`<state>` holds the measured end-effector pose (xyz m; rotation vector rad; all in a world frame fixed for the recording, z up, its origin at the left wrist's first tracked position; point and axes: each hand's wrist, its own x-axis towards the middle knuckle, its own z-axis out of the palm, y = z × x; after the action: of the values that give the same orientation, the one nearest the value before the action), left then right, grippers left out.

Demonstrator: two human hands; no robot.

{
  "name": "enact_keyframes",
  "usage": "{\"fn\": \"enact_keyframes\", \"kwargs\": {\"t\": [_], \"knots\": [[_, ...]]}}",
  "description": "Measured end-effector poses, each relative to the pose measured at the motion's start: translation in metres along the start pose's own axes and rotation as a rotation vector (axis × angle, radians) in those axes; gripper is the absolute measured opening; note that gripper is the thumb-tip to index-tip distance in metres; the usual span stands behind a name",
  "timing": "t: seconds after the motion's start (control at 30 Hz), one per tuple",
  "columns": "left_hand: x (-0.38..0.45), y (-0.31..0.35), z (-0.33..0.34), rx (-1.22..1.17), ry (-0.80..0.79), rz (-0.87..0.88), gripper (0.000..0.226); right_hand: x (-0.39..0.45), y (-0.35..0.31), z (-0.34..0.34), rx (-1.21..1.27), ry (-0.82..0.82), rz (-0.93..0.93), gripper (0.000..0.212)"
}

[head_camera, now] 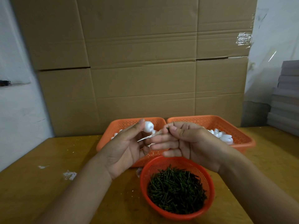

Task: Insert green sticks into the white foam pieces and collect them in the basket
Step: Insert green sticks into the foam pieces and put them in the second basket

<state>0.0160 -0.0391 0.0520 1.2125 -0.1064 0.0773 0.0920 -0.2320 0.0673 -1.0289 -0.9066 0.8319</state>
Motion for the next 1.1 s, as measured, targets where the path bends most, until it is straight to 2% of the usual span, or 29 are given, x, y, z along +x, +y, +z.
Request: {"fn": "enact_keyframes", "kwargs": {"t": [0.13,0.33,0.47,0.67,0.9,1.0,1.1], "knots": [[0.0007,-0.0006,0.0002,-0.025,0.047,-0.008,0.023,-0.0006,0.0011,0.0009,-0.232,0.127,-0.073,0.015],[0.001,-0.0023,-0.0005,-0.013,0.05,0.001,0.02,-0.0009,0.0008,0.0014,-0.301,0.232,-0.151,0.018],[0.0016,-0.0036,-0.0017,-0.028,0.029,0.01,0.034,-0.0008,-0.0007,0.0037,-0.24,0.248,-0.179,0.015],[0.0017,-0.0039,-0.0015,-0.087,-0.002,0.013,0.029,0.0014,-0.0055,0.0019,-0.036,0.299,-0.168,0.008],[0.0015,-0.0037,-0.0014,-0.101,-0.021,0.036,0.029,0.0049,-0.0011,0.0015,-0.056,0.459,-0.244,0.009],[0.0009,-0.0035,-0.0016,-0.089,0.001,0.054,0.03,0.0038,-0.0012,-0.001,-0.085,0.478,-0.241,0.016],[0.0005,-0.0038,-0.0011,-0.071,0.029,0.07,0.033,0.0043,0.001,0.0009,-0.13,0.48,-0.217,0.008]]}}
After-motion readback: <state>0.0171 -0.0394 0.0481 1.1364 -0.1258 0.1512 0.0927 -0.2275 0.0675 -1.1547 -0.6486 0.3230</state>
